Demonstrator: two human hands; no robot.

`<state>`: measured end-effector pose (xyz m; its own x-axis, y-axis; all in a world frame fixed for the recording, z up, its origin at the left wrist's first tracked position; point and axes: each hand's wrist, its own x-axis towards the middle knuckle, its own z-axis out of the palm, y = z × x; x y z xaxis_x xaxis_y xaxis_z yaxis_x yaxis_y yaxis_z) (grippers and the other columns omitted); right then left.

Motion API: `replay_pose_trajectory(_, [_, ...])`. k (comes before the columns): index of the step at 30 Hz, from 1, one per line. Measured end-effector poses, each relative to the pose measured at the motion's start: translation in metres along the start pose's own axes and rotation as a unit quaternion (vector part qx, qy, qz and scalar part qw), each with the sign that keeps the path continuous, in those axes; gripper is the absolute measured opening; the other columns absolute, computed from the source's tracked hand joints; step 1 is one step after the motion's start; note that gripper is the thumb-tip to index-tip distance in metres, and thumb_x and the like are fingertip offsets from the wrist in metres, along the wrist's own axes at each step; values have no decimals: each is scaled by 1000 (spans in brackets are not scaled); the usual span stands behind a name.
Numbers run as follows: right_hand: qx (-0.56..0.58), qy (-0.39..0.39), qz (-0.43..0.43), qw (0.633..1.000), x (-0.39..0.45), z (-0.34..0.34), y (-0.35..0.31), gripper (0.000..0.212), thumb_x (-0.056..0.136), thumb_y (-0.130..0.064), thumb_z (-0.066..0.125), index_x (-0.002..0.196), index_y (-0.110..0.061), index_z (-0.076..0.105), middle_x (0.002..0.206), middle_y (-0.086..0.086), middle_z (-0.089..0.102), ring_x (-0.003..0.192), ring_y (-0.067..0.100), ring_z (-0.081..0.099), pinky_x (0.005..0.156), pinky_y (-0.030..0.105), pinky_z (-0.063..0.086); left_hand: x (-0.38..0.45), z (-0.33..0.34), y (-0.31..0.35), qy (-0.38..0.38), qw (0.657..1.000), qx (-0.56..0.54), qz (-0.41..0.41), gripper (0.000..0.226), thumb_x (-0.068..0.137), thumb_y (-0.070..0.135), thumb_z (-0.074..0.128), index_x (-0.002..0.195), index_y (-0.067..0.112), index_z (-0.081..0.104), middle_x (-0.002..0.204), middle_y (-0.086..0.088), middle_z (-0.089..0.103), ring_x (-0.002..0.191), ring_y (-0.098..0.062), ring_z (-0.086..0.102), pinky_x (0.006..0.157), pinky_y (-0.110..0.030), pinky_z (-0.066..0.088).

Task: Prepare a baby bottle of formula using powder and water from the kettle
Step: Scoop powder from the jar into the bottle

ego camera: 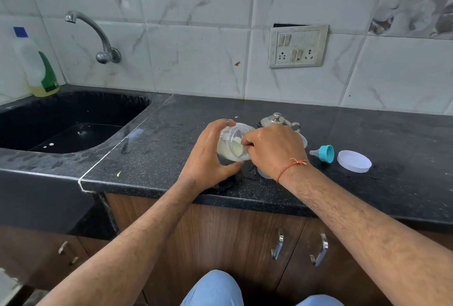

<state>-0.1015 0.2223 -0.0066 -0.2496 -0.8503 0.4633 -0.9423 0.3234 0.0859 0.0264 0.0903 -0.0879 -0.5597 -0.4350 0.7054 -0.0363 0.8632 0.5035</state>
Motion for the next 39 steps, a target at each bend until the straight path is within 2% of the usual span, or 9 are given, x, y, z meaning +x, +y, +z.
replay_pose_trajectory(3, [31,-14,11,999,1,-1,1,21,100,-35,64,113,-41,80,103,-1,79,97,28,72,76,38,62,0,0,-1,-1,1000,5,7,90,77,27,97,152,19,48,153,10,53,142,-8,52,118,-26,43])
replay_pose_trajectory(7, [63,-12,26,998,2,3,3,18,96,-34,68,106,-42,81,100,-5,80,97,24,72,77,39,62,0,0,-2,-1,1000,7,12,90,77,26,97,152,19,48,154,9,53,144,-9,51,120,-31,43])
replay_pose_trajectory(13, [133,-10,51,990,3,9,3,11,90,-36,76,98,-40,83,97,-13,80,96,14,72,79,38,62,0,0,-2,2,1000,9,14,89,78,25,97,152,19,49,153,11,52,145,-10,50,121,-28,42])
replay_pose_trajectory(19, [249,-46,96,963,8,10,2,6,85,-34,83,91,-36,83,82,-18,79,76,4,73,77,33,62,1,0,-3,-2,1000,5,4,88,78,28,96,152,20,49,151,12,53,142,-7,51,117,-20,40])
replay_pose_trajectory(22, [330,-58,123,934,8,7,3,2,86,-31,84,86,-32,82,74,-16,78,45,9,68,64,27,60,1,0,-3,0,1000,1,-7,87,78,30,96,151,21,50,149,12,54,138,4,49,114,-13,38])
replay_pose_trajectory(25, [396,-52,147,905,10,5,5,5,85,-27,86,83,-27,81,75,-12,80,38,14,64,51,26,51,1,1,-3,5,1000,-2,-17,87,77,27,96,151,22,50,145,16,52,134,12,48,111,-8,36])
replay_pose_trajectory(30, [469,-23,199,860,12,-1,10,9,78,-25,90,82,-22,83,76,-7,80,34,14,57,45,23,45,2,0,-3,7,999,-16,-41,90,74,29,96,150,30,48,145,17,53,133,-1,55,110,-19,46])
replay_pose_trajectory(34, [498,-14,219,839,10,-6,13,8,78,-21,90,83,-20,83,71,-7,78,35,15,57,37,18,36,3,0,-3,11,998,-19,-56,91,74,30,96,151,31,47,147,17,54,134,0,54,111,-19,45])
replay_pose_trajectory(39, [509,-6,232,829,9,-12,15,12,78,-20,89,87,-20,82,76,-4,79,37,18,59,35,18,35,3,1,-5,30,995,-40,-88,92,75,36,97,152,32,45,148,17,57,137,-6,57,111,-38,54])
